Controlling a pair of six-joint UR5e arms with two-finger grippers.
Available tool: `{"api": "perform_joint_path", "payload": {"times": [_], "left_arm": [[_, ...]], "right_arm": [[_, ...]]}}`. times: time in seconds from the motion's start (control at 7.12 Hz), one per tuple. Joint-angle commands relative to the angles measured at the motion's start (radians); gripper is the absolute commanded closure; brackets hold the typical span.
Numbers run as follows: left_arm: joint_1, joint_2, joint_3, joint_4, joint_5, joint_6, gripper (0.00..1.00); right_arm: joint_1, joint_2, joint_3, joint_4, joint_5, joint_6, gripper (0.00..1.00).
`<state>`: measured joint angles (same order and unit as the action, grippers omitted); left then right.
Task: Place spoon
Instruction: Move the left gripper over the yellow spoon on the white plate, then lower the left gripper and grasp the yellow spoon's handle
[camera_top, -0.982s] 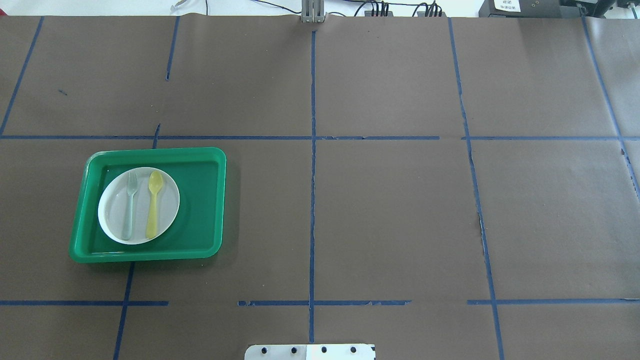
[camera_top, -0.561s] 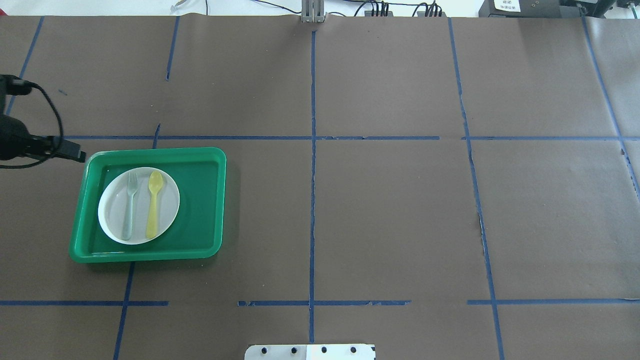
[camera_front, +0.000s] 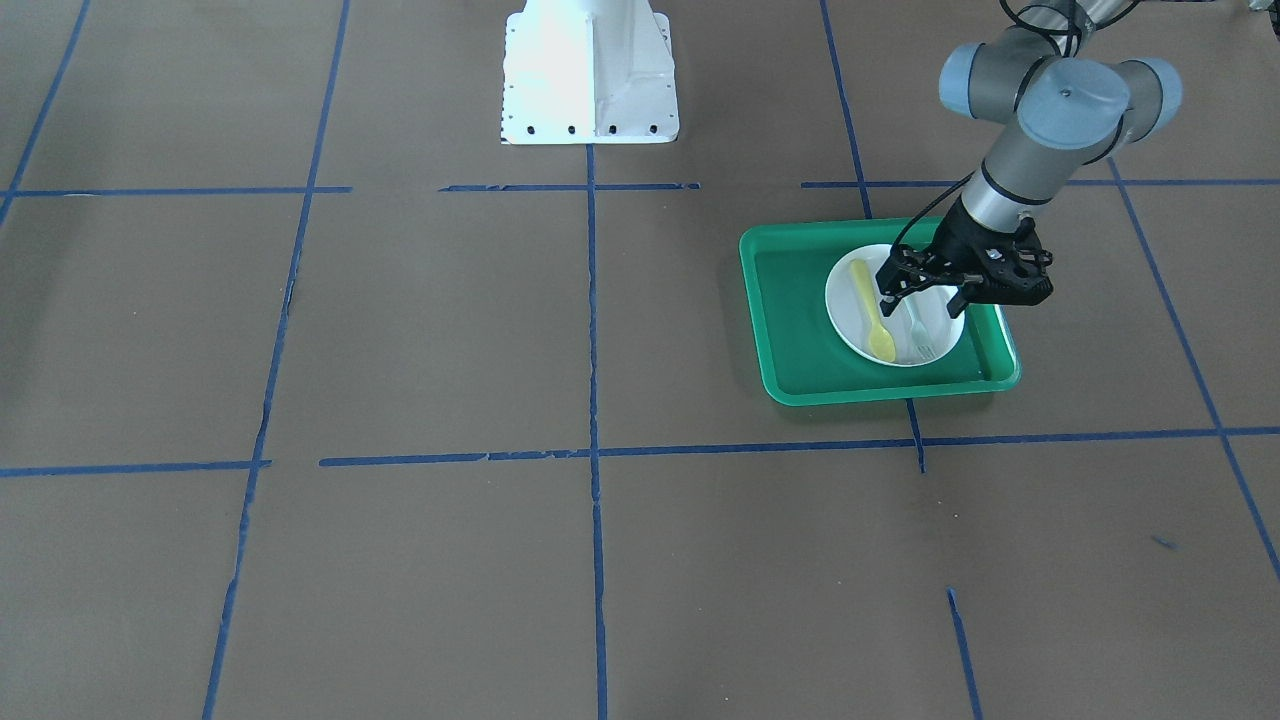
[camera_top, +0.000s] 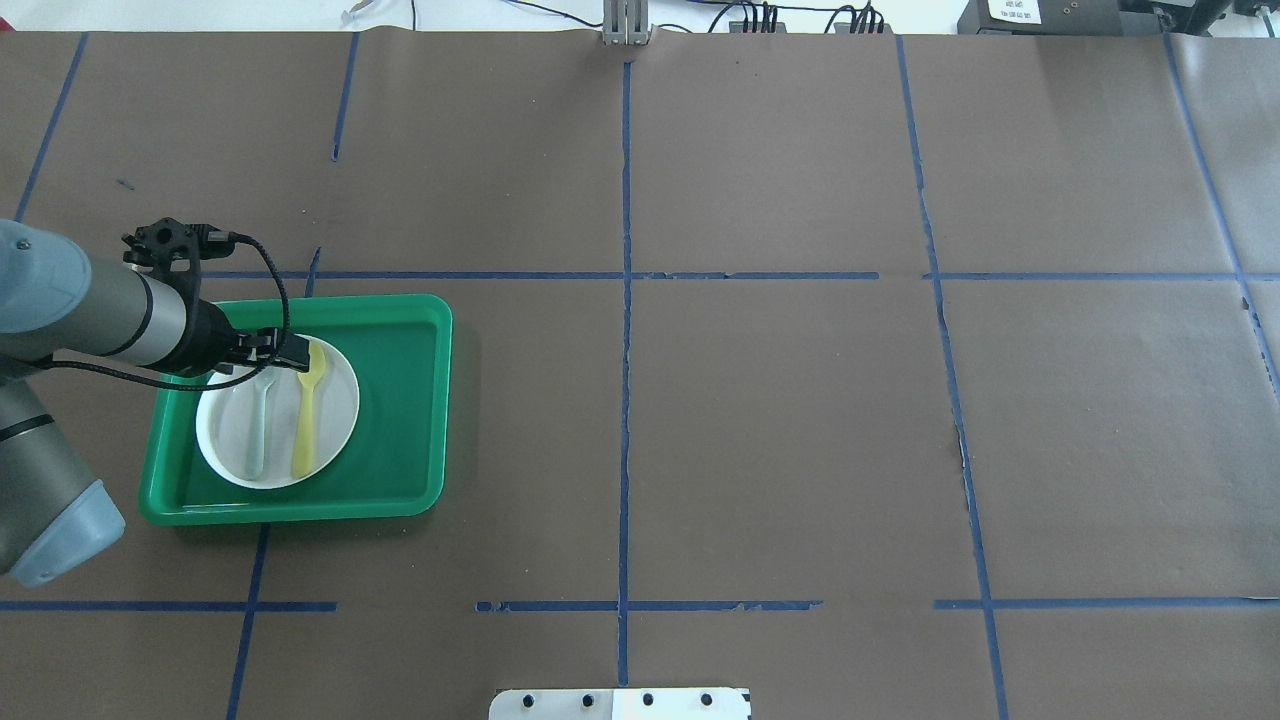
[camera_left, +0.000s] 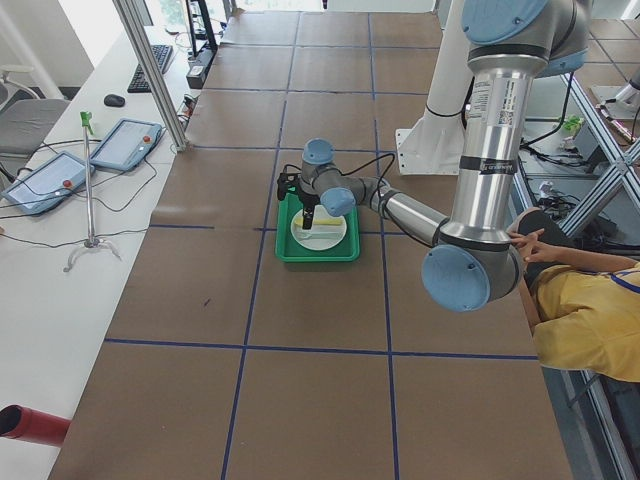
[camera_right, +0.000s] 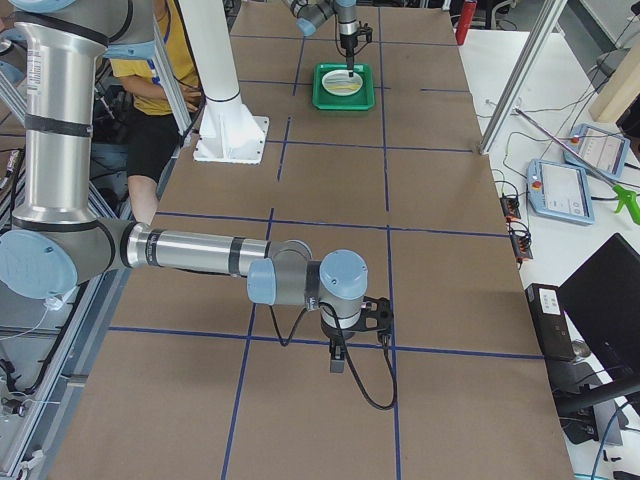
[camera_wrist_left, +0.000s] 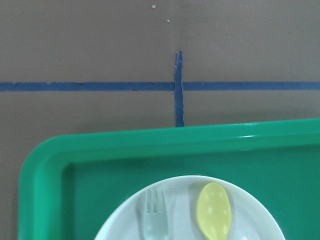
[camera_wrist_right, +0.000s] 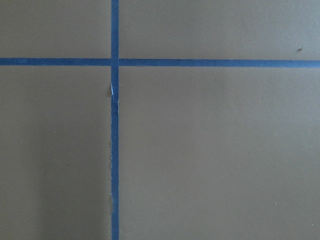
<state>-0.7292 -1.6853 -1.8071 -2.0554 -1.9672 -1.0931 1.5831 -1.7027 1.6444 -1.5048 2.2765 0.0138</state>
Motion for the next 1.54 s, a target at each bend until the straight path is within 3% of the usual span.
{"api": "perform_joint_path", "payload": {"times": [0.0, 1.12, 1.26, 1.4], "left_arm": [[0.036, -0.027, 0.025, 0.000, 0.034, -0.027, 0.35], [0.086, -0.025, 0.051, 0.003, 0.034, -0.044, 0.41], [0.088, -0.025, 0.052, 0.003, 0.034, -0.044, 0.49], [0.086, -0.027, 0.051, 0.004, 0.030, -0.044, 0.82]], "right_arm": [[0.000, 0.000, 0.000, 0.000, 0.000, 0.000, 0.00], [0.000, 0.000, 0.000, 0.000, 0.000, 0.000, 0.00], [0.000, 0.000, 0.000, 0.000, 0.000, 0.000, 0.00], [0.000, 0.000, 0.000, 0.000, 0.000, 0.000, 0.00]]}}
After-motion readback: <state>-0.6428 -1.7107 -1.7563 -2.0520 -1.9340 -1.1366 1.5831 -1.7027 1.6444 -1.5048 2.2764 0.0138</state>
